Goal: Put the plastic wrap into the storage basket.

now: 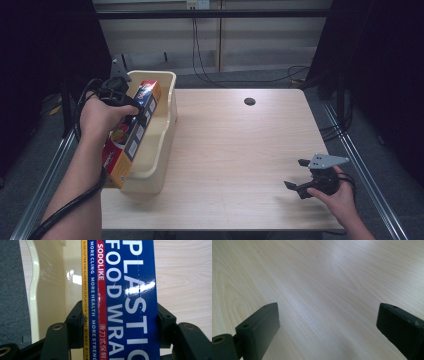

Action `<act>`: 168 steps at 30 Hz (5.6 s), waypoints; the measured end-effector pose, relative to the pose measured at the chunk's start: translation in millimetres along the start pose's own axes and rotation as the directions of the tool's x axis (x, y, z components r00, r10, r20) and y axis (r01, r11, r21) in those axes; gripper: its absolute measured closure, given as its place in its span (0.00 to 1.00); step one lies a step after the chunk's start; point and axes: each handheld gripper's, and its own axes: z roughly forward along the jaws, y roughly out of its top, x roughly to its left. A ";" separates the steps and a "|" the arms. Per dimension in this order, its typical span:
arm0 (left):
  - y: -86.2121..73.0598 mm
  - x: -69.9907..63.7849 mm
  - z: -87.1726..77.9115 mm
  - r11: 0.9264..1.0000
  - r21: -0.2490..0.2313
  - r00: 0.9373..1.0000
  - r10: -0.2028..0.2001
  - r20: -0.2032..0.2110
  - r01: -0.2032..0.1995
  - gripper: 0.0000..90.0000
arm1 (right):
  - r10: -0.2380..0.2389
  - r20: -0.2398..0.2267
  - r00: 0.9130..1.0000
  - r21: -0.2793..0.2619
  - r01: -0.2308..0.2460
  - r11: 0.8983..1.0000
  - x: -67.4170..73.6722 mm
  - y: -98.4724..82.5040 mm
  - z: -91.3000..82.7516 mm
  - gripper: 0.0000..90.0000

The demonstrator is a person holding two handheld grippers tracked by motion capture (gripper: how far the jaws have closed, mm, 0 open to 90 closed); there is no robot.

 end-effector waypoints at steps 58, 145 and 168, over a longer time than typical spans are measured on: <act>-8.7 13.6 51.6 0.996 0.077 0.999 -0.054 -0.006 0.055 0.45 | -0.010 -0.007 1.000 0.007 0.010 1.000 2.1 0.2 3.6 0.05; 3.8 13.3 78.6 0.989 0.126 0.996 -0.085 0.017 0.082 0.42 | -0.019 -0.035 0.999 0.021 0.020 1.000 2.8 -0.7 6.9 0.05; 13.5 -24.5 48.3 0.996 -0.068 0.993 0.067 0.102 -0.060 0.15 | -0.025 -0.026 0.999 0.016 0.025 1.000 3.9 0.3 5.8 0.05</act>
